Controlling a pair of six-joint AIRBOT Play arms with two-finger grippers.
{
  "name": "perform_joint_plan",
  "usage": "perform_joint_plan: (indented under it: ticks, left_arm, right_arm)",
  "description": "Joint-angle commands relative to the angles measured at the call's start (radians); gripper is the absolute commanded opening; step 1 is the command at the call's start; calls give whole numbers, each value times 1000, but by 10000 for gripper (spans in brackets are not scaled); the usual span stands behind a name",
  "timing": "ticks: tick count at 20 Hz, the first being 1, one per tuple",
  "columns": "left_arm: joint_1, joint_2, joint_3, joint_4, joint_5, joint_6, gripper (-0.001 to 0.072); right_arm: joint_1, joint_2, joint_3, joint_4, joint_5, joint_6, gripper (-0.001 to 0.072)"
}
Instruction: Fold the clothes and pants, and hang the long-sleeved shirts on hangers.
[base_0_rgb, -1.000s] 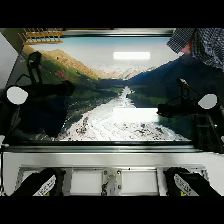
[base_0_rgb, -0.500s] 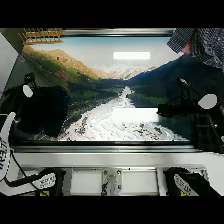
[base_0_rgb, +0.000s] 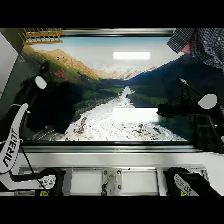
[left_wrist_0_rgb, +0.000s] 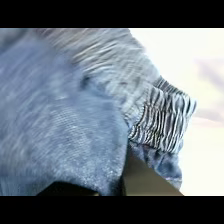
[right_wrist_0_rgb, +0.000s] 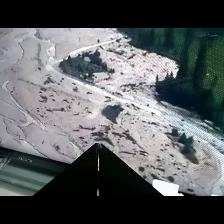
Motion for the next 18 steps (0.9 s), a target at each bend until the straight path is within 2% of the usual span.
perform_joint_plan:
  ticks: [1, 5, 6, 7, 8, 11, 15, 17, 18]
  left_arm:
    - [-245, 0, 164, -72, -19, 133, 8]
    - [-526, -59, 295, -59, 1, 176, 9]
    - [-557, -75, 316, -24, -11, 172, 130]
    - [-568, -85, 332, 23, -31, 135, 480]
    - [-558, -87, 338, 73, -63, 60, 627]
    - [-434, -15, 223, 90, -138, -76, 627]
    - [-255, 146, -142, 77, -124, -159, 628]
    - [-186, 188, -289, -20, -79, -142, 628]
    - [-161, 191, -340, -113, -45, -77, 628]
  right_arm:
    - [1, 1, 0, 1, 0, 0, 49]
    - [-6, 4, 2, 2, -6, -3, 47]
    - [-22, 9, 2, 0, -13, -3, 47]
    - [-43, 14, 4, 0, -18, -2, 47]
    - [-67, 23, 6, 0, -22, 1, 47]
    - [-143, 51, 7, 0, -22, 1, 47]
    - [-170, 66, 6, 1, -22, 1, 47]
    - [-169, 65, 6, 0, -26, 1, 47]
    - [-169, 64, 6, 0, -31, 1, 47]
